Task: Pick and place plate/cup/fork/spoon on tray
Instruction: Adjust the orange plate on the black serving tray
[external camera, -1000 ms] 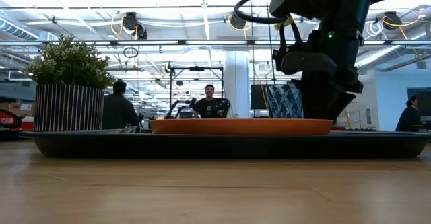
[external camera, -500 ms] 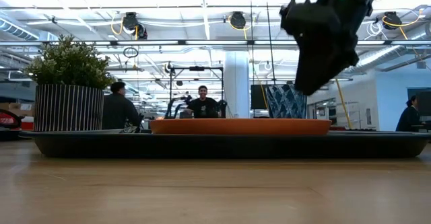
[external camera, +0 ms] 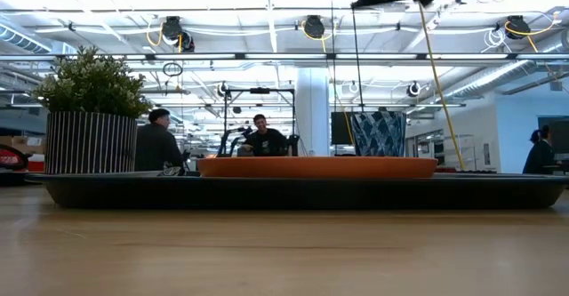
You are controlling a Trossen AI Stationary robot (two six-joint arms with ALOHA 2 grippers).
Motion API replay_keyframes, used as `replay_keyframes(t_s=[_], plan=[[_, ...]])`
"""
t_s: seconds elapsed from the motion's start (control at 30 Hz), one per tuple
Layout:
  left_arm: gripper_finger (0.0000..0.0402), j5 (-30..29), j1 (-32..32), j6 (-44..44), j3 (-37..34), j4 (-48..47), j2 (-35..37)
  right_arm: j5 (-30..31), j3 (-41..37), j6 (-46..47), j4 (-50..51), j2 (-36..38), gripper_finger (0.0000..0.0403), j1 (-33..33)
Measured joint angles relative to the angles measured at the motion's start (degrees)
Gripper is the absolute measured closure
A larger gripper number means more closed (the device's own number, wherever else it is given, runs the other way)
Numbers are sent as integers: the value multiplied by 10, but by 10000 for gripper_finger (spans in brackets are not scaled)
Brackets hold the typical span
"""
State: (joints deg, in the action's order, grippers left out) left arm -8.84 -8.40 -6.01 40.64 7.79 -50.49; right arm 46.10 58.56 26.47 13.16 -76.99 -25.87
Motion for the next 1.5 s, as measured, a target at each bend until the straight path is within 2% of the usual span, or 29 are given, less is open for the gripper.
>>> replay_keyframes(t_s=[0.1, 0.2, 0.3, 0.43, 0.53, 0.63, 0.83, 0.97, 1.03, 1.17, 1.37, 1.5], plan=[[376, 0, 0, 5, 0, 4, 0, 1, -30, -92, -85, 19, 225, -6], [376, 0, 0, 13, 0, 12, 1, -11, -91, -135, -164, 53, 225, -3], [376, 0, 0, 40, 0, 13, 1, -16, -169, -148, -219, 103, 225, 14], [376, -1, -4, 53, 0, 1, 1, -62, -247, -141, -288, 164, 225, 36], [376, -2, -5, 27, 0, 4, 1, -74, -255, -133, -237, 174, 225, 45], [376, -8, -5, -11, 0, 16, 1, -88, -222, -93, -141, 150, 225, 59], [376, -51, 10, -32, 0, 33, 1, -158, -95, 16, 88, 43, 225, 93], [376, -61, 32, -33, 0, 60, 1, -198, -16, 84, 269, -55, 225, 114], [376, -62, 43, -36, 0, 65, 1, -207, 10, 107, 326, -93, 225, 122], [376, -62, 59, -46, 0, 67, 1, -210, 21, 118, 331, -132, 225, 136], [376, -62, 73, -36, 0, 58, 1, -250, -6, 125, 250, -139, 225, 150], [376, -60, 71, -24, 0, 55, 1, -254, -22, 132, 214, -138, 225, 148]])
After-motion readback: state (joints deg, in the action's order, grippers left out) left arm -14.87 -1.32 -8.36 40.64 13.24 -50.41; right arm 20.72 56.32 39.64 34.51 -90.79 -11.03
